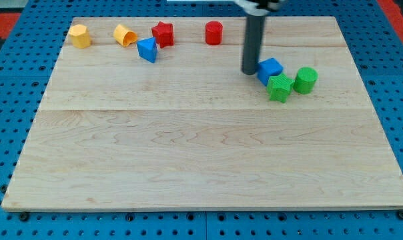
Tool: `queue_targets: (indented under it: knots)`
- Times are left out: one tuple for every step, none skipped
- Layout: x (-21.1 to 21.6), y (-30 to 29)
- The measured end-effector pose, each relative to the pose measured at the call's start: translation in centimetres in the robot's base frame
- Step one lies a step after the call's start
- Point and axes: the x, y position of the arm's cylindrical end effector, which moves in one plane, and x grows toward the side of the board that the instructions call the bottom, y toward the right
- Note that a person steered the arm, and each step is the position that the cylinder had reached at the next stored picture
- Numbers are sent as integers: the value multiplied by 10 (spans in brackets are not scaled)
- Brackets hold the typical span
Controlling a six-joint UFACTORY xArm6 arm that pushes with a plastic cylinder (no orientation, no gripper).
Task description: Move the arm to the left of the yellow hexagon
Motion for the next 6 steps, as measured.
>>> queue_targets:
  knots:
    - [9, 7]
    - [12, 7]
    - [36, -33]
    - [57, -86]
    - [58, -227]
    - [1, -359]
